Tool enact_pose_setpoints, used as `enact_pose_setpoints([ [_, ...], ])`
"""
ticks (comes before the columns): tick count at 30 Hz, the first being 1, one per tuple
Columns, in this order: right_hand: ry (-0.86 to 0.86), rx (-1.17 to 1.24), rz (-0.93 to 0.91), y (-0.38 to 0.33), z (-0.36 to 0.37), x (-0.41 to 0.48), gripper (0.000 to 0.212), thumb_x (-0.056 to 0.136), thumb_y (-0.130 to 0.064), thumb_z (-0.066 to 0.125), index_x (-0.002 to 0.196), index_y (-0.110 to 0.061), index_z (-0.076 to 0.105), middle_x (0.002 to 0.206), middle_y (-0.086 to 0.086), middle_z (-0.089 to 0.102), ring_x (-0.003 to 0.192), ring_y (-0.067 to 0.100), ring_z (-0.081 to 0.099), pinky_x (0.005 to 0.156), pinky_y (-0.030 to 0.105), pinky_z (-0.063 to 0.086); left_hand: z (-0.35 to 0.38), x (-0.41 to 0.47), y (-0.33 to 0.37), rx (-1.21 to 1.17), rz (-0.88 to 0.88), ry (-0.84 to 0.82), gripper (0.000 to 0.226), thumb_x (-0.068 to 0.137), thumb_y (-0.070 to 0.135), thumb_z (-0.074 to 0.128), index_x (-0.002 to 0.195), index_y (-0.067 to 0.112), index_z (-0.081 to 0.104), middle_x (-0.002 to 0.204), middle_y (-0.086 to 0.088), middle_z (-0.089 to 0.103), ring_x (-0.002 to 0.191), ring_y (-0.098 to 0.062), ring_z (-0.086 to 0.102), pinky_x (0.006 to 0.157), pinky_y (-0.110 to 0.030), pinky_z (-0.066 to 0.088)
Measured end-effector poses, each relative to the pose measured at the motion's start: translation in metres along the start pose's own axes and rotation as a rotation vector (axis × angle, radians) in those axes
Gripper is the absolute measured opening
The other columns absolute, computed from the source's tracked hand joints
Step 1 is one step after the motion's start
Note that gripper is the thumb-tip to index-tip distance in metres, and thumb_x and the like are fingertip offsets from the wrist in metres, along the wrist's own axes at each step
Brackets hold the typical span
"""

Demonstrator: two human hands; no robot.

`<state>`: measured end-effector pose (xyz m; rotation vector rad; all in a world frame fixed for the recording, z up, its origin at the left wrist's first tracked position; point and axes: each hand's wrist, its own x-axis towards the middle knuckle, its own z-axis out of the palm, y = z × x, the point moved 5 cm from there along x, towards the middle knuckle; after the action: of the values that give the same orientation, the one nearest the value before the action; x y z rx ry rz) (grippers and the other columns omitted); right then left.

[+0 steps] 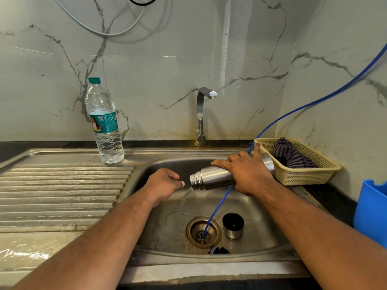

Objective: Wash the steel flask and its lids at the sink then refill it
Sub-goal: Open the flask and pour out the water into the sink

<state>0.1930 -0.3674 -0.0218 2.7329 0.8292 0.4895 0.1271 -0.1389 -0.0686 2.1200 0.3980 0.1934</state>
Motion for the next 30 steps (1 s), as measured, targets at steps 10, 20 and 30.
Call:
enact_pose_setpoints([
  [10, 0.07, -0.054, -0.028, -0.009, -0.013, -0.005, 0.086, 0.091, -0.028, 0.073, 0.154, -0.054, 0.021, 0.144, -0.003, 0.053, 0.142, 0.028, 0.038, 0.111, 0.08, -0.013, 0.001, -0.002, 0.005, 0.01, 0.055, -0.034, 0.04, 0.083, 0.009, 0.082, 0.12, 0.015, 0.066, 0.109, -0.001, 0.068, 0.1, -0.012, 0.064, 0.083, -0.02, 0.046],
  [20, 0.199, -0.295, -0.208, -0.035, -0.053, -0.002, 0.073, 0.092, -0.03, 0.074, 0.151, -0.051, 0.037, 0.14, 0.002, 0.055, 0.14, 0.033, 0.043, 0.108, 0.08, -0.02, 0.004, -0.014, 0.027, 0.122, 0.231, -0.048, 0.055, 0.076, 0.018, 0.088, 0.125, 0.027, 0.065, 0.12, 0.011, 0.066, 0.108, -0.008, 0.057, 0.102, -0.031, 0.048],
  [30, 0.311, -0.559, -0.507, -0.05, -0.103, 0.004, 0.079, 0.079, -0.018, 0.085, 0.144, -0.045, 0.049, 0.131, 0.004, 0.06, 0.137, 0.035, 0.047, 0.113, 0.079, -0.007, 0.006, -0.016, 0.035, 0.059, 0.309, -0.144, 0.086, 0.065, 0.045, 0.093, 0.14, 0.027, 0.054, 0.125, 0.01, 0.064, 0.112, -0.009, 0.061, 0.096, -0.028, 0.05],
])
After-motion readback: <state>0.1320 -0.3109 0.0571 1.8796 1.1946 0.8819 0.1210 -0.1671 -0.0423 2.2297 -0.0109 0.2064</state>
